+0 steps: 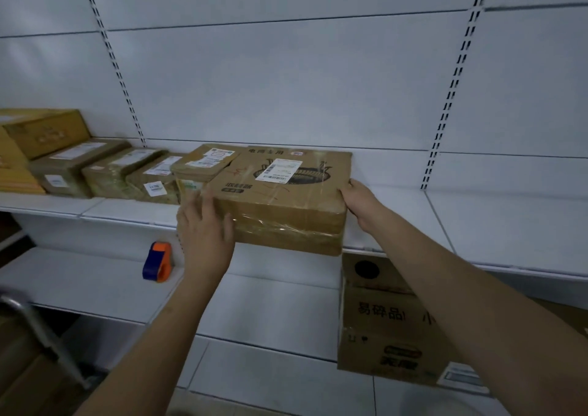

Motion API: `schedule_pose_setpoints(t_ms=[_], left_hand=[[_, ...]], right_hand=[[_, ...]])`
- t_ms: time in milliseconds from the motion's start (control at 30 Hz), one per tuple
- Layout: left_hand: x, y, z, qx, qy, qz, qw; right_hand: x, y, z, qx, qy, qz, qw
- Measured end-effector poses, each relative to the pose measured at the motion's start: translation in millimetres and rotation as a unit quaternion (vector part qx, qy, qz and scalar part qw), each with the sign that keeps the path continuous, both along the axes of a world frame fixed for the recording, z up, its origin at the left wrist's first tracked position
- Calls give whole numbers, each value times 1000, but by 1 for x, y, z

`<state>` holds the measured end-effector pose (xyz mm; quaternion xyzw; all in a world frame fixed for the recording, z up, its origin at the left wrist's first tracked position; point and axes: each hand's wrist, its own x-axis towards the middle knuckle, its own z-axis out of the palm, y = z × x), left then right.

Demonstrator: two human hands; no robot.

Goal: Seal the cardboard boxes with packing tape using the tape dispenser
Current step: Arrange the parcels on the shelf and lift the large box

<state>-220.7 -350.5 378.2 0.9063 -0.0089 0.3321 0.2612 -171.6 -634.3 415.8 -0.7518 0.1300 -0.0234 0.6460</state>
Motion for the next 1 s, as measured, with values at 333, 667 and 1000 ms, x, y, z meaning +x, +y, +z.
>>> schedule_pose_setpoints(t_ms=[333, 667, 1000], left_hand=[[-79, -112, -128, -36, 130, -369, 920], [-56, -212, -244, -52, 393, -293, 870], [-22, -290, -273, -107, 508, -71, 851]], right_hand=[[-166, -73, -66, -399, -298, -219, 839], [-216, -238, -242, -449, 171, -150, 864], [-178, -334, -305, -272, 304, -112, 906]])
